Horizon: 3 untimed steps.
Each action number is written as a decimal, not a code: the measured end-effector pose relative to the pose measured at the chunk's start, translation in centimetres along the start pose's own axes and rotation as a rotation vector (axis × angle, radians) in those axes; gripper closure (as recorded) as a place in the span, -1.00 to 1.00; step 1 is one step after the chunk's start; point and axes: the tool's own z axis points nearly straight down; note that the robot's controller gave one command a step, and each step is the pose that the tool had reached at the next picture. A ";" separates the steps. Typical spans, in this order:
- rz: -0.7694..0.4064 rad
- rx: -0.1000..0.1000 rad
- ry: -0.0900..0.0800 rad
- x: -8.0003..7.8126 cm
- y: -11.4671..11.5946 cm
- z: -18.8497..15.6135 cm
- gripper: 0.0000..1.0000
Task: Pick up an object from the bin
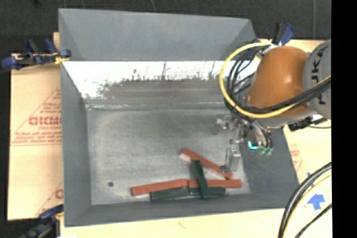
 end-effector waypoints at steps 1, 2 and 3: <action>-0.002 0.001 -0.008 -0.2 0.0 -0.4 -1.00; 0.127 -0.002 -0.010 1.5 0.2 4.9 -1.00; 0.184 -0.003 -0.004 4.6 2.8 5.4 -1.00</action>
Offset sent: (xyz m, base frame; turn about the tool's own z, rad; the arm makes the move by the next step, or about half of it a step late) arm -0.0317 0.0048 -0.0944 0.2314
